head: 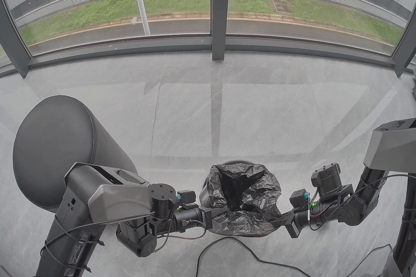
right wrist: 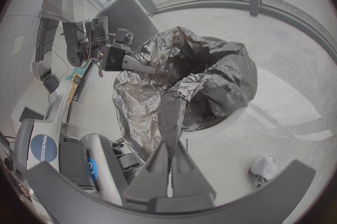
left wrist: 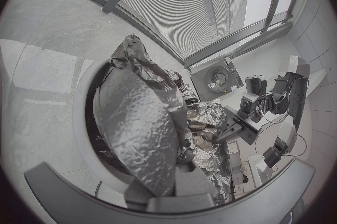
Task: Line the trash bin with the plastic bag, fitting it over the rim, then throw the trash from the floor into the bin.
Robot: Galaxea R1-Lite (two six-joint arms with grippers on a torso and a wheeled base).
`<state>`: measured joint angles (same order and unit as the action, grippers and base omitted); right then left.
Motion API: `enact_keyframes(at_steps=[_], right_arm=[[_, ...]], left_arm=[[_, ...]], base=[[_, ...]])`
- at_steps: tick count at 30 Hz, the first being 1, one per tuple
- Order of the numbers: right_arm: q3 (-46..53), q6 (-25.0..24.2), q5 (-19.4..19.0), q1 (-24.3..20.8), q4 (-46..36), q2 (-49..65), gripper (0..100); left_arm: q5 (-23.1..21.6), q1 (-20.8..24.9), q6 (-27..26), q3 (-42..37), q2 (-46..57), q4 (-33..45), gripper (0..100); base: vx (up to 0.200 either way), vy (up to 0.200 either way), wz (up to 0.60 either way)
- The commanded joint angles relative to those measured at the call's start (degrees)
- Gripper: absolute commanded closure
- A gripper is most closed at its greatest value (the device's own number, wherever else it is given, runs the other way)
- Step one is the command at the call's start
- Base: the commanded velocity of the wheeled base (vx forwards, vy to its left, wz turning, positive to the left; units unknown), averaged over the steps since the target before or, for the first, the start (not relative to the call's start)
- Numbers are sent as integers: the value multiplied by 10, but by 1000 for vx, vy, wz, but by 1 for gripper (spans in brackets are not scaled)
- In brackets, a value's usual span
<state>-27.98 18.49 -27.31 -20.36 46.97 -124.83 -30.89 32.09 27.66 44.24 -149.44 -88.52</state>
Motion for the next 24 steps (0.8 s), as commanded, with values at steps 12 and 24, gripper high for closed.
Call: enact_keyframes(at_steps=[12,24], right_arm=[[-20,-28,66,-14,-7,-48,0],[20,-60,178,59,-4,-6,0]], left_arm=[[7,-4,6,18,-18,0,100],[7,-5,6,19,0,0,100]], base=[[0,0,0],[0,0,0]])
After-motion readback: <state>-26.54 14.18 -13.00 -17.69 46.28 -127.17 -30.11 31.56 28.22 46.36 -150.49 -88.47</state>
